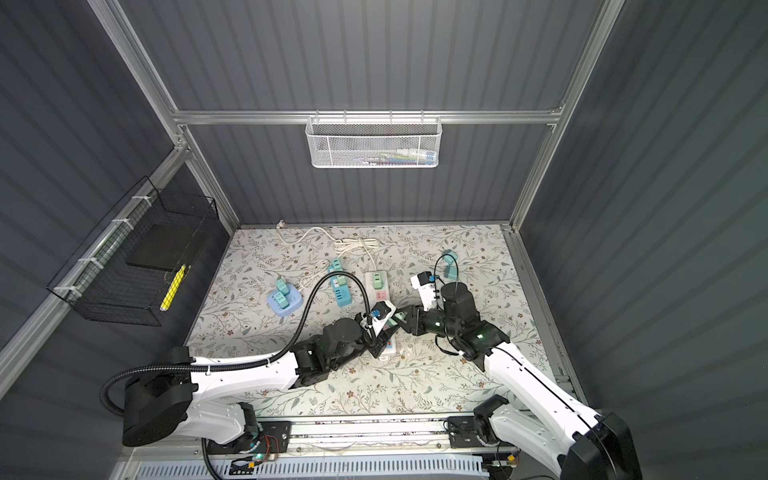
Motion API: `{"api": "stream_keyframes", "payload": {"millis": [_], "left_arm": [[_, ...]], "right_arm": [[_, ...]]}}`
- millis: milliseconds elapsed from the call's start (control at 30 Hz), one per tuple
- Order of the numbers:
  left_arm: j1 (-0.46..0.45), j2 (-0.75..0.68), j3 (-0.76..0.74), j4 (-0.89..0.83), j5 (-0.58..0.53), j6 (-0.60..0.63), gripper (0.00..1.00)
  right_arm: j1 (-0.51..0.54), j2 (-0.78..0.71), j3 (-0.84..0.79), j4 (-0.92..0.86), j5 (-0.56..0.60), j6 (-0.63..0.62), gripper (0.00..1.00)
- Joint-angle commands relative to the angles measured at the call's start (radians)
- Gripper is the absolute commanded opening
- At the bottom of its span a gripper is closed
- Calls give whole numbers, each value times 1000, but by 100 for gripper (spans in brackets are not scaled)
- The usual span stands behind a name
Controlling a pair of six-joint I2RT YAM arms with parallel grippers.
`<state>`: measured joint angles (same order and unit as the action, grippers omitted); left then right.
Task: Insert the plug
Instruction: 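Regrasp the green cube with the right gripper while the left gripper withdraws, then press the green cube into the white strip outlet beside the first cube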
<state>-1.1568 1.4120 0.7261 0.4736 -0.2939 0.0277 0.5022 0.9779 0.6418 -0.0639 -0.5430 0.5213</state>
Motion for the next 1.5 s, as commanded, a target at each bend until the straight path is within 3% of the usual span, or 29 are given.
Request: {"api": "stream_keyframes", "payload": {"millis": [0,33,100,233,333,533,633,733,867,1133,1267,1467], "left_arm": [[6,-29,-7,45,12,-16,18],[6,-27,-7,45,12,-18,22],[7,-28,-7,40,-12,-28,50],[8,-61,-27,25,-102,-67,86],[12,-118,-75,31,-226,-120,97],[27,-239,-155,-112,-682,-371,100],[55,-285,-146,-412,-856,-672,100],[91,-329,-166,-623,-872,-907,100],[119,-388,-228,-673,-840,-985,100],[139,-456,-290,-670,-829,-995,100],[147,-478,-309,-643,-796,-971,100],[154,-531,-318,-636,-798,-926,100]], "right_arm": [[5,8,18,19,-9,-4,29],[5,9,20,24,-6,-3,27],[10,2,19,27,22,-7,24],[23,-8,17,36,123,-17,22],[36,-5,-4,92,249,-11,21],[91,84,-23,223,476,-14,20],[105,182,-7,283,535,-44,20],[105,301,31,325,545,-69,20],[112,445,75,414,545,-64,20],[145,662,177,502,595,-63,20],[161,700,183,559,691,-70,19],[177,756,243,478,731,-79,19]]}}
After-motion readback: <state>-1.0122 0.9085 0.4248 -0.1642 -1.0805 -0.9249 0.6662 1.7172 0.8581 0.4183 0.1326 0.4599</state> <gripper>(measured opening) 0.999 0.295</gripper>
